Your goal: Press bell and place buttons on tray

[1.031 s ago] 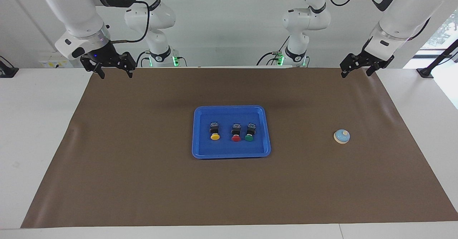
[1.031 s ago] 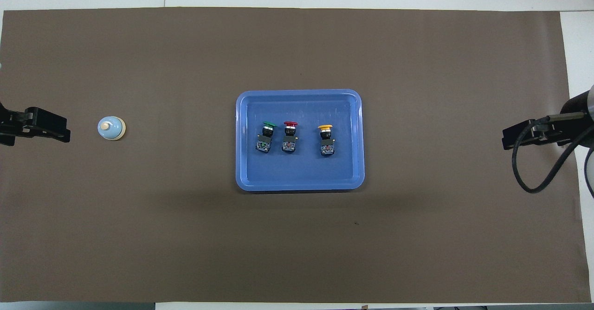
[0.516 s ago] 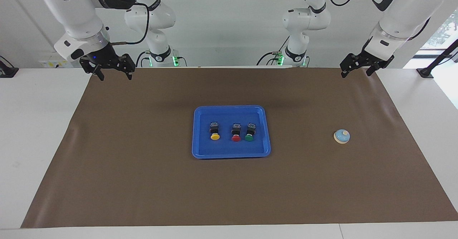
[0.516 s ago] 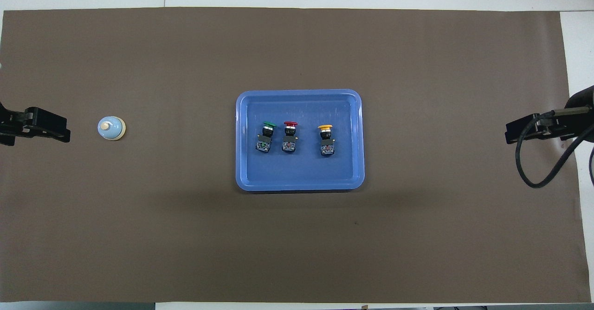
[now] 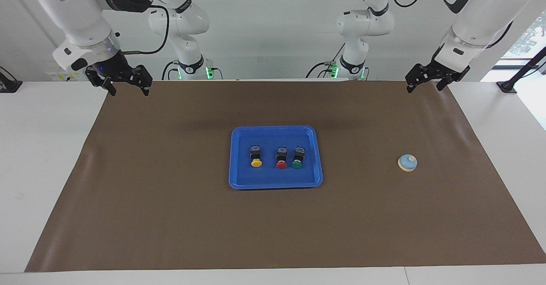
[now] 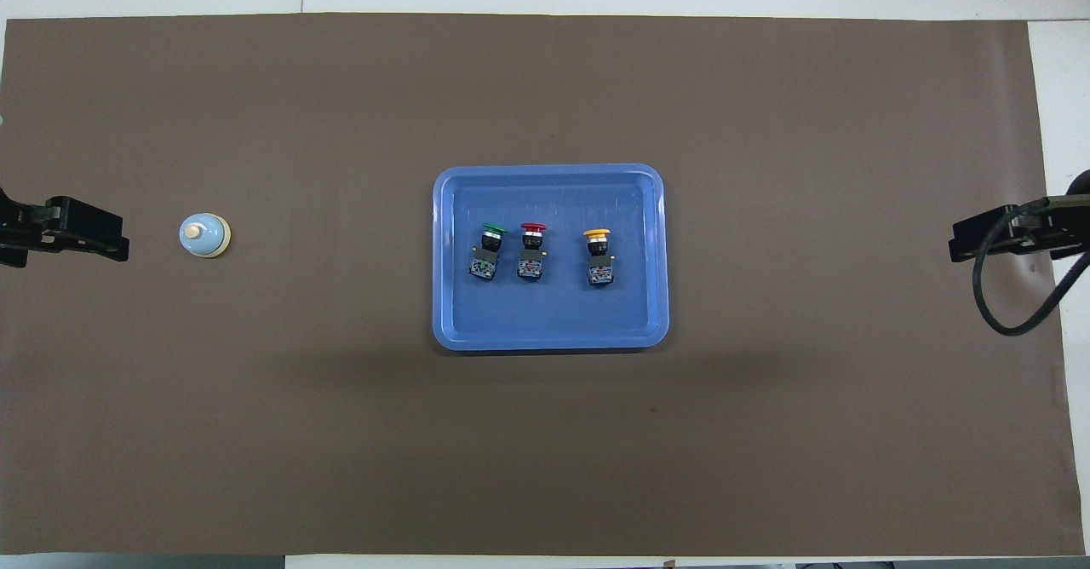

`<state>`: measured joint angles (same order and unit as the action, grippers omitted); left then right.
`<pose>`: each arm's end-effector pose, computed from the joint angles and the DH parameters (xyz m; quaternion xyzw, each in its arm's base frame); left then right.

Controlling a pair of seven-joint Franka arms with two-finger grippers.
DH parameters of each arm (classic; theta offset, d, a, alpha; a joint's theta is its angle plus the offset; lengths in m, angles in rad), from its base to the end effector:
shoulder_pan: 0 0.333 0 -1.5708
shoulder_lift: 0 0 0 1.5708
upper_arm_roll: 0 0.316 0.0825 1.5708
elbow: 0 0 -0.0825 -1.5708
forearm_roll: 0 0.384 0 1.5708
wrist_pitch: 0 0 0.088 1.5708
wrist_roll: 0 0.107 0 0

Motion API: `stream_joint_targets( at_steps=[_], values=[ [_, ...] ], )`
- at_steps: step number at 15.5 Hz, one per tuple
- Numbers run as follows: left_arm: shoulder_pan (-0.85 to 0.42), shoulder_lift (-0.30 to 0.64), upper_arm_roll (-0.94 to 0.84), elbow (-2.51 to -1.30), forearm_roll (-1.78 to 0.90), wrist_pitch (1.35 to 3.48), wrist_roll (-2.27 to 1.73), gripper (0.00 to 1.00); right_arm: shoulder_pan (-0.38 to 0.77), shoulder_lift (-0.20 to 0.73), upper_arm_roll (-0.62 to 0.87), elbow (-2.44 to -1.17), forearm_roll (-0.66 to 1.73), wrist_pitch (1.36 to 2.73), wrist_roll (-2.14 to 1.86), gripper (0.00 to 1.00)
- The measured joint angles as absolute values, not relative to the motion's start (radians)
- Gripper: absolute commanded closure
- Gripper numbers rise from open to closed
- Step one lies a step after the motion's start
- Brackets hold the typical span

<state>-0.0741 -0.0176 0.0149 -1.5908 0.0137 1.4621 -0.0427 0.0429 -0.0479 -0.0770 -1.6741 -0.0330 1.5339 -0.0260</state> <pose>0.5359 -0.0301 0.6159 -0.9984 0.0079 0.0551 0.0095 0.5326 -0.0227 0.5990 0.9988 -0.0038 -0.0466 0.0133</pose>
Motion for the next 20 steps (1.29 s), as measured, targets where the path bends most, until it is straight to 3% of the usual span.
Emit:
stream_joint_targets(
  at_steps=[20],
  values=[
    [-0.074,-0.018,0.015,-1.591,0.014,1.462,-0.043,0.00,0.044,-0.048,-0.076,-1.674,-0.033,1.534,-0.026,0.00]
  ],
)
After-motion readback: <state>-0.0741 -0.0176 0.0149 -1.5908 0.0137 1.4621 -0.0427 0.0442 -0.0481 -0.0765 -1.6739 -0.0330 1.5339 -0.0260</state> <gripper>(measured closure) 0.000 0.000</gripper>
